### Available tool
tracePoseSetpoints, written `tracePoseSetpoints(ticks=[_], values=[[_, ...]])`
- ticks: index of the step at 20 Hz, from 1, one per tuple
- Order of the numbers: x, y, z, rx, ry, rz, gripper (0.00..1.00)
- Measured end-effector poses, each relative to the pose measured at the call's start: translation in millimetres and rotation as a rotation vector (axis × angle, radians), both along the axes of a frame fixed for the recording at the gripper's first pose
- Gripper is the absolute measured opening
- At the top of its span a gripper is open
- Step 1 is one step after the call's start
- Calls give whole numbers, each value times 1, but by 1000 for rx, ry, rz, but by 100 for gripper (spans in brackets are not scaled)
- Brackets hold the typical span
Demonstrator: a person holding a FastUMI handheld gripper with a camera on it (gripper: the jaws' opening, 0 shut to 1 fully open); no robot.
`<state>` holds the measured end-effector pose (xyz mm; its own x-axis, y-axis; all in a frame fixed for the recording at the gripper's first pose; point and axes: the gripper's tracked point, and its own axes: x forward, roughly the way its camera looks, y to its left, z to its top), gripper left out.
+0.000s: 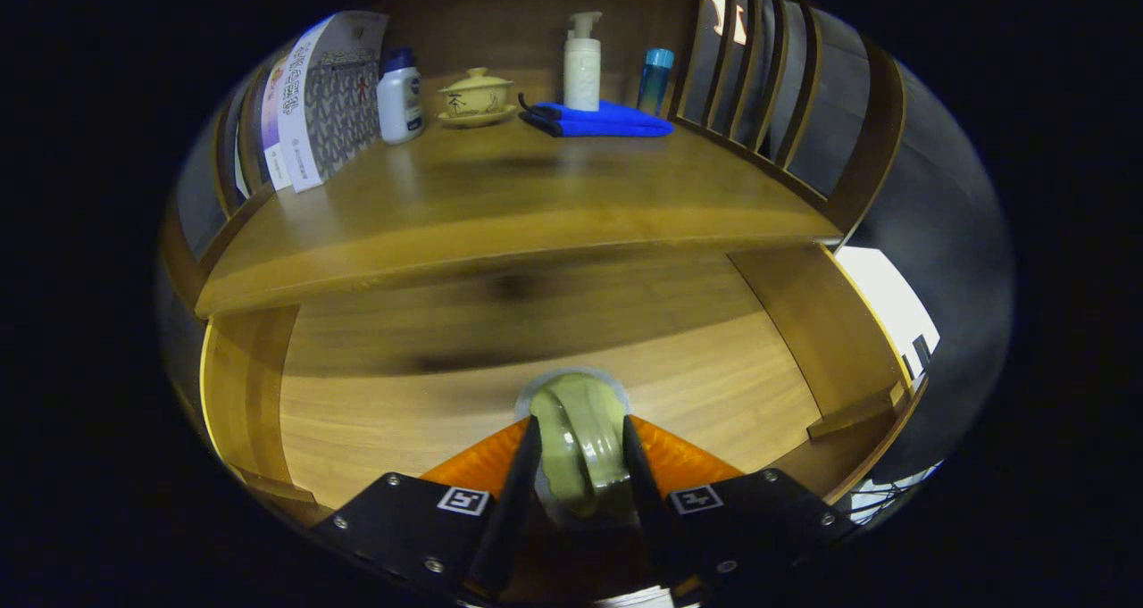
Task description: Pull open the drawer, take out the items inside it, and place them on the countertop above the cabinet.
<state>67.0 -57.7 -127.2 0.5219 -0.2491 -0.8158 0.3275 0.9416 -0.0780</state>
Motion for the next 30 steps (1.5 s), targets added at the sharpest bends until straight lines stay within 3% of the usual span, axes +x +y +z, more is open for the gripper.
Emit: tracePoseSetpoints(ticks=[3, 7, 20, 30], values=[[2, 2, -3, 26, -3, 5, 33], [-2, -1, 0, 0, 1, 1, 20], [-5, 13, 85, 38, -255, -47, 20], [32, 7, 157, -35, -428, 3, 19]])
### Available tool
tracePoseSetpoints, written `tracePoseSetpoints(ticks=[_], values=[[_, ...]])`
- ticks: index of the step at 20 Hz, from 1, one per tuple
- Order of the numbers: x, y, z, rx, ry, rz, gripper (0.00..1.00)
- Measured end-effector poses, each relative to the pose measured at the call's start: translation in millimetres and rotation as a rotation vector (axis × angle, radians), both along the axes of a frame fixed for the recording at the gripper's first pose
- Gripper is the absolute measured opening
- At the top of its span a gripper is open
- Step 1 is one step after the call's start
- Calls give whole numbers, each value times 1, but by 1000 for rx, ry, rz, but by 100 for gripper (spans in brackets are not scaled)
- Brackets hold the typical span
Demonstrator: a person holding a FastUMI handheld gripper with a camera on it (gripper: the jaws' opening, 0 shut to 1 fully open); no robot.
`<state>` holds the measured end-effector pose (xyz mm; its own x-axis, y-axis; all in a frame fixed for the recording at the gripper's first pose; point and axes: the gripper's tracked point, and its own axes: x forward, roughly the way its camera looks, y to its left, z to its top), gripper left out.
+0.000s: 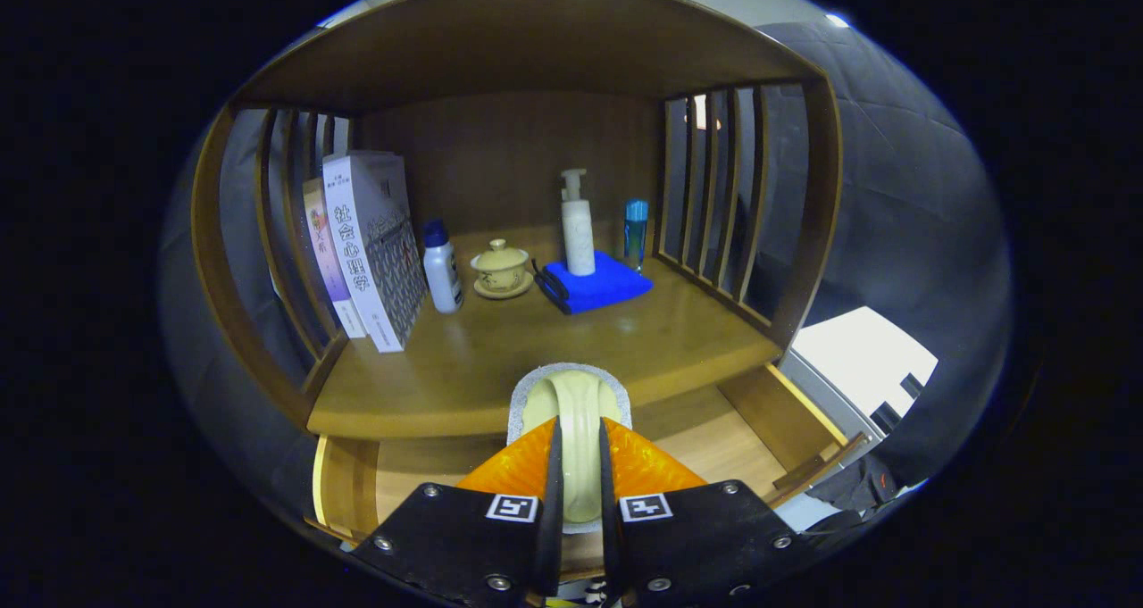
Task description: Pull open the drawer, take out the items inside it, and place them on the countertop above the cabinet.
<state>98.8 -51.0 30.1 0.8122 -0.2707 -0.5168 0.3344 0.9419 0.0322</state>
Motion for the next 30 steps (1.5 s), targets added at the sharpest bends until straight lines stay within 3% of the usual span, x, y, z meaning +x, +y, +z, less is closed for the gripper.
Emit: tracePoseSetpoints(ticks=[10, 21, 28, 30], values=[[72, -6, -6, -74, -19, 92, 19], [93, -12, -25, -69, -1, 125, 26], [90, -5, 17, -82, -151, 155, 95], [76, -5, 44, -100, -214, 152, 95]])
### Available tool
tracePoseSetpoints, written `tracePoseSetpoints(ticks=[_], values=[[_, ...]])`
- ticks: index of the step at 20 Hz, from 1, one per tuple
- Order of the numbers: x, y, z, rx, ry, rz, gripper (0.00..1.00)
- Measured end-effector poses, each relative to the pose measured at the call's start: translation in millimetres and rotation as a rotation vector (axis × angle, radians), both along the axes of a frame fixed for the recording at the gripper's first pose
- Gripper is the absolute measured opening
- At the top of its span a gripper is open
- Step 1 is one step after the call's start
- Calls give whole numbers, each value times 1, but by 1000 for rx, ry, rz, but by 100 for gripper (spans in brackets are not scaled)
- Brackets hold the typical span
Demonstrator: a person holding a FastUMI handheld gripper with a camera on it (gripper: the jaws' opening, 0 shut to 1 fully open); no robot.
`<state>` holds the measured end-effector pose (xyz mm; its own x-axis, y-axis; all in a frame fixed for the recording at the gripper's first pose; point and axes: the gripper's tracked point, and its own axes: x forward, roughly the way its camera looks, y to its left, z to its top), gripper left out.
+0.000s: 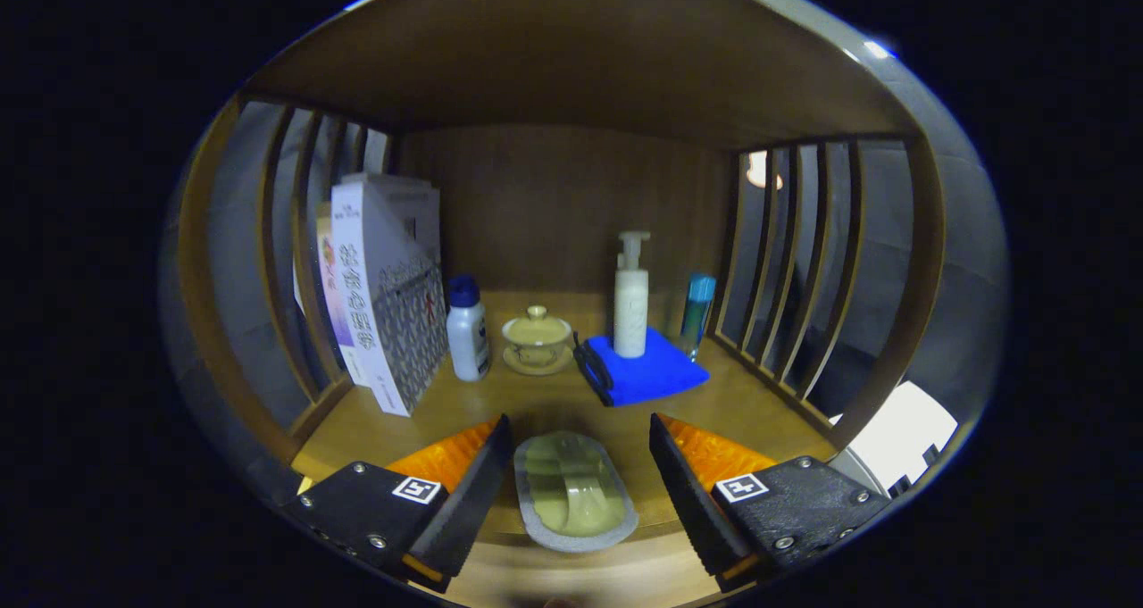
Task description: Pull open the drawer, take out the items inside it, and place them on the countertop above the cabinet.
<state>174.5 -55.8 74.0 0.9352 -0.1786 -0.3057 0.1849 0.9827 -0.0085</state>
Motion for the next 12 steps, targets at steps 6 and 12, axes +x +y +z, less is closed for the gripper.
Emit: tracePoseSetpoints(ticks=[6, 12], values=[[-74, -4, 56, -23, -165, -67, 95], [-135, -1, 60, -84, -212, -93, 95]])
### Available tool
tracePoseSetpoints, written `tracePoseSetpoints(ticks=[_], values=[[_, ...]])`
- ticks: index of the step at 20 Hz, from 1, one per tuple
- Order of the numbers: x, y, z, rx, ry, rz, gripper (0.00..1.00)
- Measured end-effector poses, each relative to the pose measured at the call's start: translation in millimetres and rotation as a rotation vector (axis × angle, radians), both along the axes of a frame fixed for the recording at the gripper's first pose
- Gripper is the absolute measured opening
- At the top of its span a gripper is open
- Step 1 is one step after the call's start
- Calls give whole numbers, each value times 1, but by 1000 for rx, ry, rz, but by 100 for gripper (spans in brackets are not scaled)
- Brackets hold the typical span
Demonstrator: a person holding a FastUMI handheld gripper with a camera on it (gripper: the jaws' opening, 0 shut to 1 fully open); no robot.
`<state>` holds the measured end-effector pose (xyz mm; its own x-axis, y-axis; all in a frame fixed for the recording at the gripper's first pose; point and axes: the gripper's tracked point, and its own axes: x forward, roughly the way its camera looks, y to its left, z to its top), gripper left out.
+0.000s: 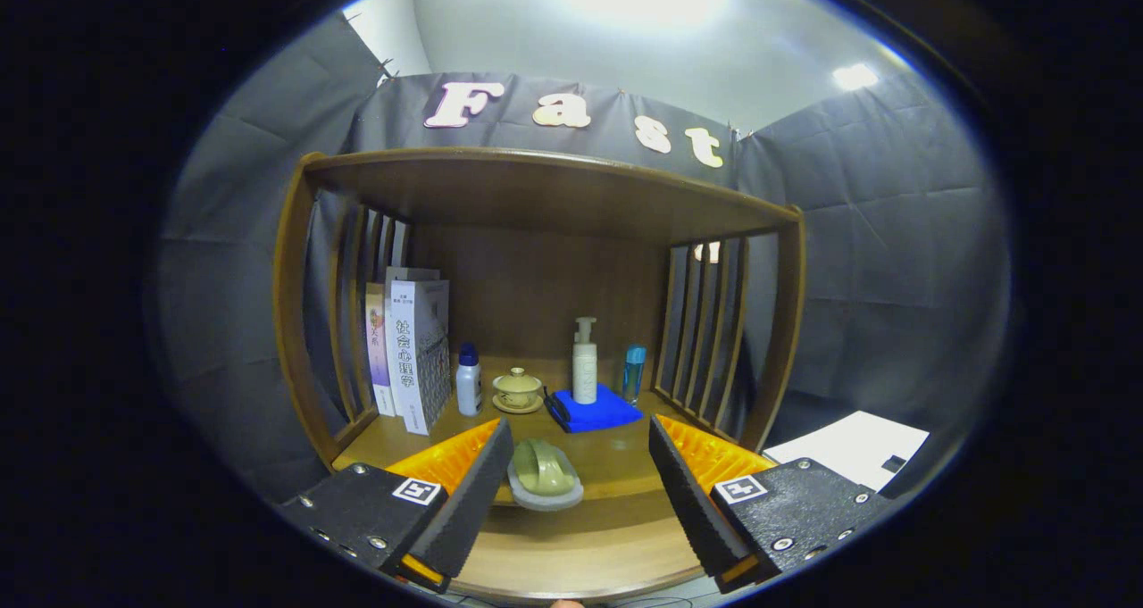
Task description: Pull open the drawer, take out the items inside it, and place them on the countertop above the cabinet.
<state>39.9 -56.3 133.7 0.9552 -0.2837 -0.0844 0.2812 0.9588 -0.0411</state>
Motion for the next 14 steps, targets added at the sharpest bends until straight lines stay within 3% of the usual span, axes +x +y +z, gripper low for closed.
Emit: tracePoseSetpoints(ticks=[3, 14], values=[[-21, 9, -3, 16, -72, 9, 95], [-86, 33, -84, 10, -54, 59, 95]])
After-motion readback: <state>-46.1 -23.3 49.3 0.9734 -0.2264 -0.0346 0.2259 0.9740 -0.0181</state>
